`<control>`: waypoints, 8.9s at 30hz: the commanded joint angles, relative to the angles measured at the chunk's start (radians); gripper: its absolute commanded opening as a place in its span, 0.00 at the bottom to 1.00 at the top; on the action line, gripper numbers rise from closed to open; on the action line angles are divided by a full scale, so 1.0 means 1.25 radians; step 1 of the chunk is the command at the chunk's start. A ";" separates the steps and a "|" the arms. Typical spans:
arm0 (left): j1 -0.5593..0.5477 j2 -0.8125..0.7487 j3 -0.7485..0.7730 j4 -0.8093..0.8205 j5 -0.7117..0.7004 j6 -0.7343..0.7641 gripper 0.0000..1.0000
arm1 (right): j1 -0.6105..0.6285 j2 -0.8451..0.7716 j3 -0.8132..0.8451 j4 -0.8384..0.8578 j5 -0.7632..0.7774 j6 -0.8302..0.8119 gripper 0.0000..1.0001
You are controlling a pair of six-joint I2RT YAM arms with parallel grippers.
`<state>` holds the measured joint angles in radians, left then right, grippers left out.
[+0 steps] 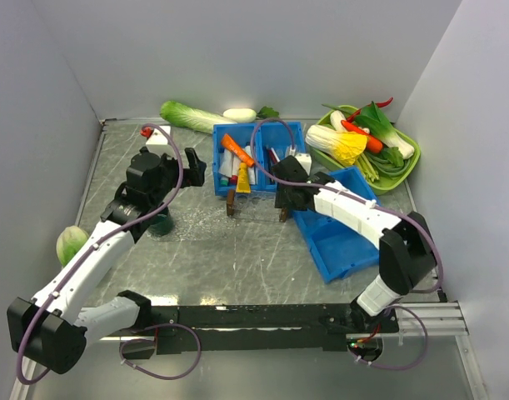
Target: Prepare toiletry sets of a toothbrush and toothpaste on the tray
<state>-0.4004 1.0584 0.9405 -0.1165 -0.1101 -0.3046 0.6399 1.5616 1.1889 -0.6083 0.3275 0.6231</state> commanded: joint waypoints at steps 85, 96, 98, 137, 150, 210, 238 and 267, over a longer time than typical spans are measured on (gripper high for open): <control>0.000 0.021 0.010 0.031 0.081 -0.036 0.96 | 0.163 0.185 0.306 -0.154 0.020 0.221 0.10; 0.000 0.017 0.011 0.026 0.072 -0.039 0.97 | 0.124 0.199 0.249 -0.104 -0.020 0.210 0.43; 0.000 0.018 0.012 0.027 0.071 -0.039 0.97 | 0.123 0.215 0.258 -0.101 -0.030 0.207 0.43; 0.000 0.033 0.012 0.028 0.082 -0.040 0.96 | 0.156 0.313 0.359 -0.106 -0.067 0.184 0.00; 0.000 0.034 0.012 0.028 0.081 -0.040 0.96 | 0.184 0.357 0.434 -0.127 -0.058 0.169 0.00; 0.092 -0.017 0.001 0.010 -0.069 -0.050 0.96 | 0.218 0.434 0.536 -0.136 -0.075 0.137 0.00; 0.093 -0.016 0.000 0.012 -0.057 -0.056 0.97 | 0.217 0.393 0.498 -0.091 -0.077 0.143 0.53; 0.108 -0.076 -0.048 0.069 -0.027 -0.060 0.96 | 0.092 -0.177 0.052 0.211 -0.123 -0.032 0.72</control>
<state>-0.2741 0.9794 0.8955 -0.0895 -0.1570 -0.3660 0.7918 1.4776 1.2720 -0.3580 0.1688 0.6735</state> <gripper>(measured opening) 0.967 0.730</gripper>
